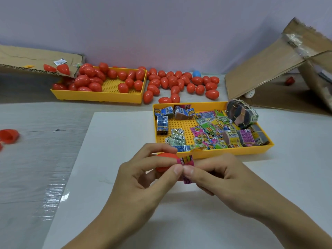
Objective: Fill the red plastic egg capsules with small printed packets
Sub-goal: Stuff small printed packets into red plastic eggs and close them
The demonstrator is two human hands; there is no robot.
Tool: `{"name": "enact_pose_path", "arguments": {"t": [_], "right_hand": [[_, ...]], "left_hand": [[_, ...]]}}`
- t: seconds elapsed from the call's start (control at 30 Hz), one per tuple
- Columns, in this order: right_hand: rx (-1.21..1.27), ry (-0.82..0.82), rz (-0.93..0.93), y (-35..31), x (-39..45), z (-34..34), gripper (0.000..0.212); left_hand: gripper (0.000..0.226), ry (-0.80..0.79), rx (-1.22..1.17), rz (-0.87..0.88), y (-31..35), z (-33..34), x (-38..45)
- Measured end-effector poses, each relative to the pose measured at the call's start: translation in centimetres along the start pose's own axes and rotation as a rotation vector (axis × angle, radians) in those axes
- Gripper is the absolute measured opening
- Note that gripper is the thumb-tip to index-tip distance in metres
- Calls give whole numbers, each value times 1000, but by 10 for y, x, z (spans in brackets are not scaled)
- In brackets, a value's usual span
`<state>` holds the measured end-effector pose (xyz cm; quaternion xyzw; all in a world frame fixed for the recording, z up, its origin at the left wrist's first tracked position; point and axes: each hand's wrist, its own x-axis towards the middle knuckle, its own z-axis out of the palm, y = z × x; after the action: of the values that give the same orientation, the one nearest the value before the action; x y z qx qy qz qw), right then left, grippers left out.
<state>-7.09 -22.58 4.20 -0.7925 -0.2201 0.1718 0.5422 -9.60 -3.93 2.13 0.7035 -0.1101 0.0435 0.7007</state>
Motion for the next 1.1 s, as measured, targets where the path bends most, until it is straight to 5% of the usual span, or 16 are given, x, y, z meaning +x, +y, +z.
{"name": "enact_pose_path", "arguments": {"t": [0.13, 0.23, 0.7, 1.1], "right_hand": [[-5, 189, -36, 3, -1, 2, 25], [33, 373, -93, 1, -2, 7, 36], [-158, 442, -374, -1, -4, 17, 42], [66, 415, -187, 1, -3, 18, 23]], "left_hand": [[24, 90, -107, -87, -3, -1, 2], [18, 124, -58, -22, -3, -2, 2], [18, 205, -24, 27, 6, 2, -4], [10, 123, -11, 65, 6, 4, -5]]}}
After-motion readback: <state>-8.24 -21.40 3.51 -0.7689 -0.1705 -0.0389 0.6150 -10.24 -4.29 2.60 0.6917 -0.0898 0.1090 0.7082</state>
